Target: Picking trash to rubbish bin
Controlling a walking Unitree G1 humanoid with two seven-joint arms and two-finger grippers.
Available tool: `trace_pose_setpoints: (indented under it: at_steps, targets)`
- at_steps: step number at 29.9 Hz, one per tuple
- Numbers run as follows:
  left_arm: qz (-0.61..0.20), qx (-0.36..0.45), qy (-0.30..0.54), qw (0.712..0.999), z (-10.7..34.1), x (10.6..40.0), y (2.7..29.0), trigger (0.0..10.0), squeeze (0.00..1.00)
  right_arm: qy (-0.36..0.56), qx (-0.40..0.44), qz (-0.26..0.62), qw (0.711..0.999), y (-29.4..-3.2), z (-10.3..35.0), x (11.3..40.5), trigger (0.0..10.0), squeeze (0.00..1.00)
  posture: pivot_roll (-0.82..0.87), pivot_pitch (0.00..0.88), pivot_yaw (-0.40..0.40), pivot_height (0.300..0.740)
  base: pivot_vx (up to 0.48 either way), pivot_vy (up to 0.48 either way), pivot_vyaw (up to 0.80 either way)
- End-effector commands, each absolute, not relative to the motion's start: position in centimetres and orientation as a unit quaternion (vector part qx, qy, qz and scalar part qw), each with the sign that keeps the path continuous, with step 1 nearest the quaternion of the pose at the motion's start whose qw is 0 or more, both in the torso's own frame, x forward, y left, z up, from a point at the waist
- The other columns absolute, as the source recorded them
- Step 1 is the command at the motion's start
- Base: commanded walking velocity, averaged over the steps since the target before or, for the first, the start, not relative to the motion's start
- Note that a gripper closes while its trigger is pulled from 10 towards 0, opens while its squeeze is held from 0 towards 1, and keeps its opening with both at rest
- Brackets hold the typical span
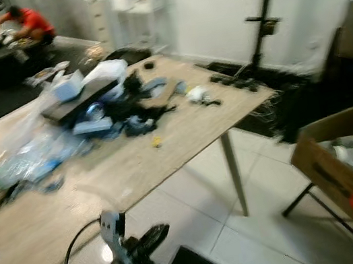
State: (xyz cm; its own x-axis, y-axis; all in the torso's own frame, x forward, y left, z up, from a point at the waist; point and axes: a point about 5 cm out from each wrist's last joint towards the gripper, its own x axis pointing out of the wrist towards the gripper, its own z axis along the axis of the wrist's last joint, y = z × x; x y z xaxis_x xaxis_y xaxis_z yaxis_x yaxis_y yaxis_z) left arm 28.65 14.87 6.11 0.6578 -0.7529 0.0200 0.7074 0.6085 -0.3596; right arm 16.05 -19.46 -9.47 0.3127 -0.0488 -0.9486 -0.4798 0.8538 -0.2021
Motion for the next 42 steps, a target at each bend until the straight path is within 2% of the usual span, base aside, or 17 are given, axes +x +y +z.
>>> trace_pose_setpoints:
  at_steps: [1, 5, 17, 42]
  targets:
    - [-0.411, -0.153, 0.065, 0.897, 6.3, 28.6, 14.9, 10.0, 0.00, 0.574, -0.222, 0.150, 0.773, -18.7, -9.7, 15.6, 10.0, 0.00, -0.06, 0.153, 0.047, 0.740, 0.000, 0.000, -0.77]
    - [-0.430, -0.108, 0.048, 0.895, 7.5, 28.9, 13.9, 10.0, 0.00, 0.576, -0.223, 0.150, 0.772, -18.8, -9.7, 15.6, 10.0, 0.00, -0.06, 0.155, 0.044, 0.740, 0.000, 0.000, -0.77]
    - [-0.438, -0.080, 0.028, 0.895, 8.6, 29.4, 12.3, 10.0, 0.00, 0.576, -0.224, 0.152, 0.771, -18.8, -9.8, 15.4, 10.0, 0.00, -0.06, 0.160, 0.044, 0.740, 0.000, 0.000, -0.77]
    - [-0.465, -0.099, 0.025, 0.879, 9.0, 28.5, 10.6, 10.0, 0.00, 0.578, -0.217, 0.153, 0.772, -18.9, -9.9, 15.0, 10.0, 0.00, -0.06, 0.180, 0.047, 0.740, 0.000, 0.000, -0.75]
